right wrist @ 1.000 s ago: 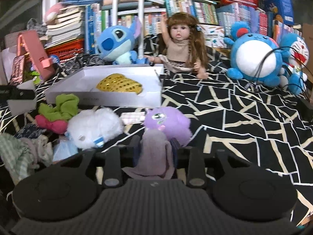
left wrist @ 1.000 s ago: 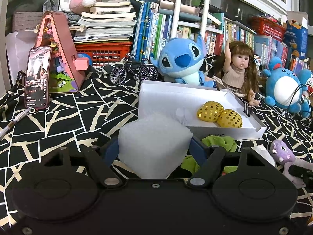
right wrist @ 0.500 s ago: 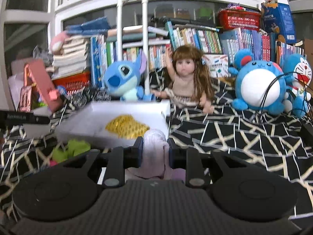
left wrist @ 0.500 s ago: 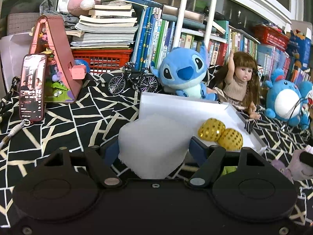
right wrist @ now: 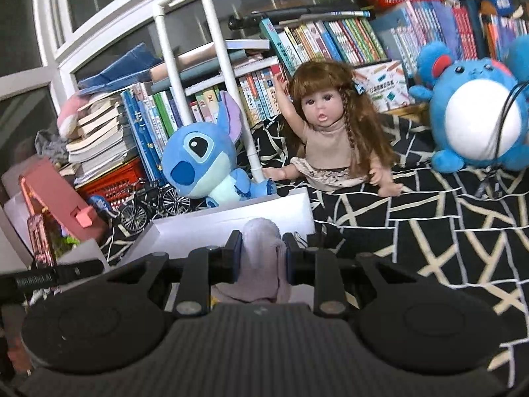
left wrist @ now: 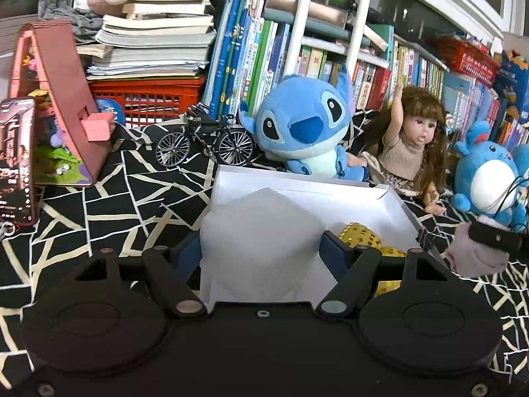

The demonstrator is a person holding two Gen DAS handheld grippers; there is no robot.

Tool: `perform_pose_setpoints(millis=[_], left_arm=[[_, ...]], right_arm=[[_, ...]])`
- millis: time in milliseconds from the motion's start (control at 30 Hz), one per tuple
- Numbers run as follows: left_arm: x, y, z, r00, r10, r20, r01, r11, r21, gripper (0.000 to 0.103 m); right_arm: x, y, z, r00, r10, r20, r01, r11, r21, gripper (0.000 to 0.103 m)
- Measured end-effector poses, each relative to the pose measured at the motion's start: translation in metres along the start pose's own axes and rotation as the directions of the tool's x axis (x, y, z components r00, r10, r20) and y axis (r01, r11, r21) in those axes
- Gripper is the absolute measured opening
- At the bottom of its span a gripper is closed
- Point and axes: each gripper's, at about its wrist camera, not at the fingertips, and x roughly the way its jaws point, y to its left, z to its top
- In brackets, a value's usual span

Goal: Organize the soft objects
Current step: 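Drop the foam cube into the box with the left tool while the right tool carries the plush, then lower the pink plush into the white box and open the right tool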

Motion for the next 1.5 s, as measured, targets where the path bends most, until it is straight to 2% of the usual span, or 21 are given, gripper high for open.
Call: perform_pose_setpoints(millis=[100, 367, 500, 700, 933, 1500], left_arm=[[0.015, -0.006, 0.003, 1.000, 0.011, -0.016, -0.011, 1.000, 0.017, 0.074], [0.051, -0.017, -0.005, 0.996, 0.049, -0.077, -0.045, 0.998, 0.045, 0.074], [0.062, -0.020, -0.009, 0.994, 0.045, -0.104, -0.040, 0.998, 0.046, 0.074], [0.077, -0.022, -0.013, 0.989, 0.021, -0.147, -0.017, 1.000, 0.025, 0.074], [0.086, -0.027, -0.016, 0.987, 0.014, -0.159, -0.009, 0.999, 0.031, 0.074], [0.091, -0.030, -0.018, 0.987, 0.024, -0.162, -0.016, 0.999, 0.046, 0.075]], right_arm=[[0.018, 0.002, 0.006, 1.000, 0.001, -0.009, -0.001, 1.000, 0.010, 0.030], [0.070, 0.013, 0.009, 0.995, -0.084, -0.058, 0.080, 0.995, -0.065, 0.031], [0.089, 0.019, 0.004, 0.991, -0.118, -0.058, 0.112, 0.989, -0.099, 0.031], [0.110, 0.022, 0.000, 0.990, -0.120, -0.077, 0.115, 0.991, -0.069, 0.031], [0.117, 0.024, -0.006, 0.991, -0.084, -0.101, 0.081, 0.996, -0.033, 0.030], [0.121, 0.017, -0.013, 0.988, -0.069, -0.139, 0.069, 0.998, -0.007, 0.032]])
